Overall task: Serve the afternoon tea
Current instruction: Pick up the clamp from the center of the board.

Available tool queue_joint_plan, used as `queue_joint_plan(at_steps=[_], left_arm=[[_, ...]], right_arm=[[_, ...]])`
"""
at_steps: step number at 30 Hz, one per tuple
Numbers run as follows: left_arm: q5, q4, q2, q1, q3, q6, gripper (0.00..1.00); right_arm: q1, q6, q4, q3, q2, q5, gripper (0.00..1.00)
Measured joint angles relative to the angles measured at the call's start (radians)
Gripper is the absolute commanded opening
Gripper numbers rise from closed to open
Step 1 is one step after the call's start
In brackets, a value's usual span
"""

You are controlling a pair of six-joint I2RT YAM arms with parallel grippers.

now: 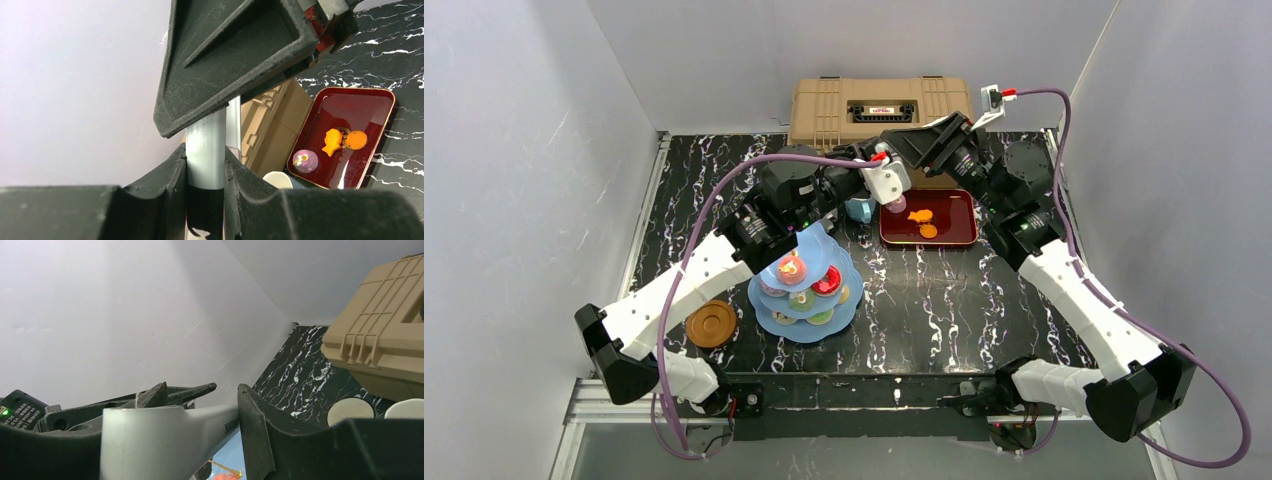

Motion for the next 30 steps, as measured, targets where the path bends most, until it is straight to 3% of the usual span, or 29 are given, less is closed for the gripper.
queue_joint_plan(at_steps=[3, 5, 6, 9, 15, 22, 30], left_arm=[[-0.005, -0.012, 0.0, 0.001, -0.001, 0.0, 0.42], [0.0, -0.014, 0.0, 0.0, -0.001, 0.007, 0.74], [0.0, -0.011, -0.001, 0.0, 0.0, 0.011, 0.83], [0.019, -0.018, -0.011, 0.0, 0.002, 0.002, 0.96], [0.067, -0.071, -0.023, 0.0, 0.001, -0.028, 0.98], [0.082, -0.177, -0.047, 0.0, 0.02, -0.128, 0.98], [0.063, -0.282, -0.047, 0.002, 0.095, -0.238, 0.98]], right_arm=[[-0.007, 0.017, 0.013, 0.0, 0.011, -0.029, 0.49], [-0.009, 0.017, 0.01, 0.0, 0.011, -0.039, 0.46], [-0.011, 0.01, -0.002, 0.0, 0.011, -0.038, 0.46], [-0.023, -0.008, -0.031, 0.0, 0.016, -0.033, 0.45], [-0.034, -0.093, -0.08, 0.0, 0.018, 0.008, 0.45], [-0.035, -0.349, -0.098, -0.034, 0.035, 0.171, 0.5], [-0.042, -0.597, -0.041, -0.148, 0.137, 0.338, 0.48]])
